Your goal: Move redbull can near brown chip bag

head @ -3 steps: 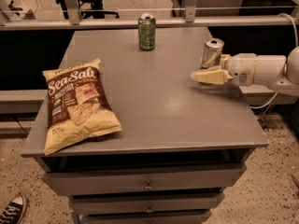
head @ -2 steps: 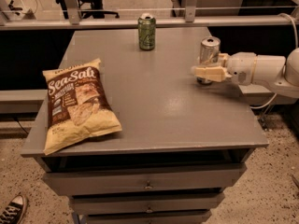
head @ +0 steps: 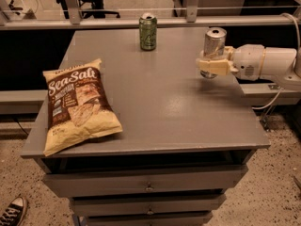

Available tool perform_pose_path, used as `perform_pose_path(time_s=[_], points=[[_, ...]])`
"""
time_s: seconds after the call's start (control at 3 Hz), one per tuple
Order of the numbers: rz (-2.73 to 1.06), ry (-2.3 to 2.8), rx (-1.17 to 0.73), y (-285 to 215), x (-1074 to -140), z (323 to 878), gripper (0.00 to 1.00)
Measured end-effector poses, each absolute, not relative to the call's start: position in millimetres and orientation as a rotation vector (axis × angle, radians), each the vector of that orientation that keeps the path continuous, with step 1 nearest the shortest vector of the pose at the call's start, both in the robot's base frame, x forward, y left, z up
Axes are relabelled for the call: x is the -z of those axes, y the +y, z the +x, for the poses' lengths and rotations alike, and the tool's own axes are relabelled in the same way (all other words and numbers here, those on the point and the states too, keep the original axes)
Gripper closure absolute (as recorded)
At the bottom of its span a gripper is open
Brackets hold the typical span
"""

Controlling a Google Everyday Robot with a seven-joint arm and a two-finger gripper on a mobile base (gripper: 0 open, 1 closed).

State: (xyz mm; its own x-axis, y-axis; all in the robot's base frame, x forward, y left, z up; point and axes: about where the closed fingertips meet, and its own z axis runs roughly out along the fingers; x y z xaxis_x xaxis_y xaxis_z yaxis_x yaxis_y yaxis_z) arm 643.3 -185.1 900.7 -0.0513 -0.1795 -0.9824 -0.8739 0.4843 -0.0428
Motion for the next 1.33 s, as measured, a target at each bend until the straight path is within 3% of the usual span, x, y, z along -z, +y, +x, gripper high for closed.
perform_pose_path(time_s=[0.33, 0.67, 1.33], points=[[-0.948, 1.545, -0.732, -185.0, -900.7, 643.3, 1.0], [-0.983, 1.522, -0.798, -152.1, -892.1, 639.0, 1.0], [-1.186, 1.43, -0.994, -38.0, -872.9, 613.0, 1.0]])
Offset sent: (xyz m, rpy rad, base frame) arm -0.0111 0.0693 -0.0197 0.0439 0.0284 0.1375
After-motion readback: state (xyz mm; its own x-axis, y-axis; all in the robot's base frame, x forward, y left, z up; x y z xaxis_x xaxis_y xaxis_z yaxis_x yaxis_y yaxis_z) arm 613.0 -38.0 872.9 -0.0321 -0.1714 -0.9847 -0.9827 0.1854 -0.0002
